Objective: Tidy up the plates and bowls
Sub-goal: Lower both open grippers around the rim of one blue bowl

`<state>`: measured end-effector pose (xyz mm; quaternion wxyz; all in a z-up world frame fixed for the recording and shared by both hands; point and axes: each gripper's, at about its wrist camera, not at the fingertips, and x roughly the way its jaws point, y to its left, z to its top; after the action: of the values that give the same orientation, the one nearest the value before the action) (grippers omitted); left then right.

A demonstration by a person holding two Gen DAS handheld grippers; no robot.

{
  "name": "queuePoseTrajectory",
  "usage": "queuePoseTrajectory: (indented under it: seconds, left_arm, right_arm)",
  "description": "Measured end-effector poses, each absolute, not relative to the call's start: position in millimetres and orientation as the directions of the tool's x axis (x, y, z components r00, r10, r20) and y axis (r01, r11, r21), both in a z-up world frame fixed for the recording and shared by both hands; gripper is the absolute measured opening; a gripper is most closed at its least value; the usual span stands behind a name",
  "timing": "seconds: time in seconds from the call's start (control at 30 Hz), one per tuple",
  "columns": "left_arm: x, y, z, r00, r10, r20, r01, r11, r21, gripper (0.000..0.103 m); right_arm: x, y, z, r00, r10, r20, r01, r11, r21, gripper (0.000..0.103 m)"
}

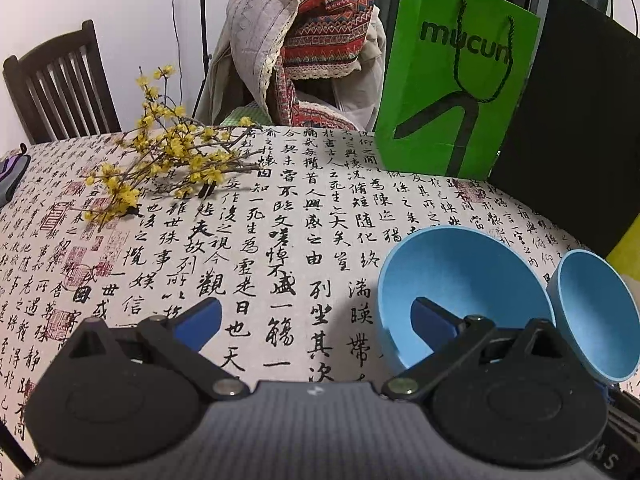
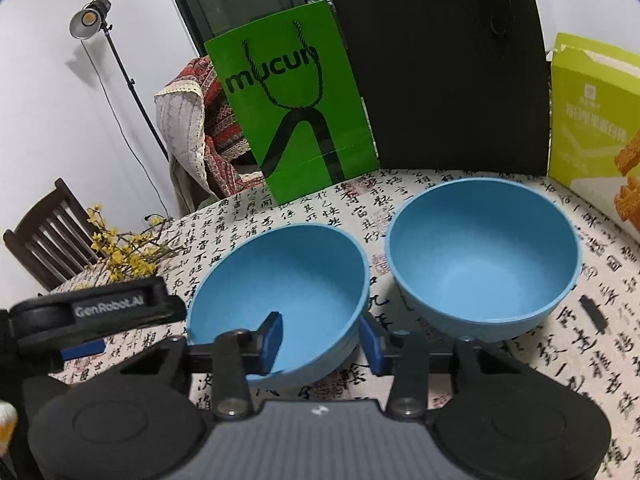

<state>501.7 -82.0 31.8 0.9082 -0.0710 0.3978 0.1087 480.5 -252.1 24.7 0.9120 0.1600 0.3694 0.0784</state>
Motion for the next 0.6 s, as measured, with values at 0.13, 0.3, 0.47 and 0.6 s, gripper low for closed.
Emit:
queuePoseTrajectory:
  seconds: [0.13,0.3,0.47,0.6]
  left_arm:
    - [503.9,-84.1,26.1,0.666,0.125,-0.736,-0.244,0.968,-0.057,0.096]
    - [507.3,-92.6,19.8,0.681,0.102,-0.725,-0.208,0.976,-0.059,0.085]
    - [511.4,-99.0,10.5,0.68,0.082,-0.729,-0.18,0.982,-0.058,0.069]
    - [514.8,-99.0,5.5,0.679,0.074,-0.731,-0.182,0.981,-0.07,0.062]
  right_arm:
    - [484.9,-247.4,19.1,0.709,0.234,-0.665,-0.002,0.944,0.331,0.034]
    - [488.6,-242.2,12.0,0.705,0.206,-0.678,0.018,0.951,0.308,0.033]
    - [494.1,-237.5,2.1,0.712,0.175,-0.68,0.043,0.956,0.29,0.032]
    - [497.0,-238.4,-2.6,0.718,0.167,-0.676,0.057,0.953,0.296,0.029]
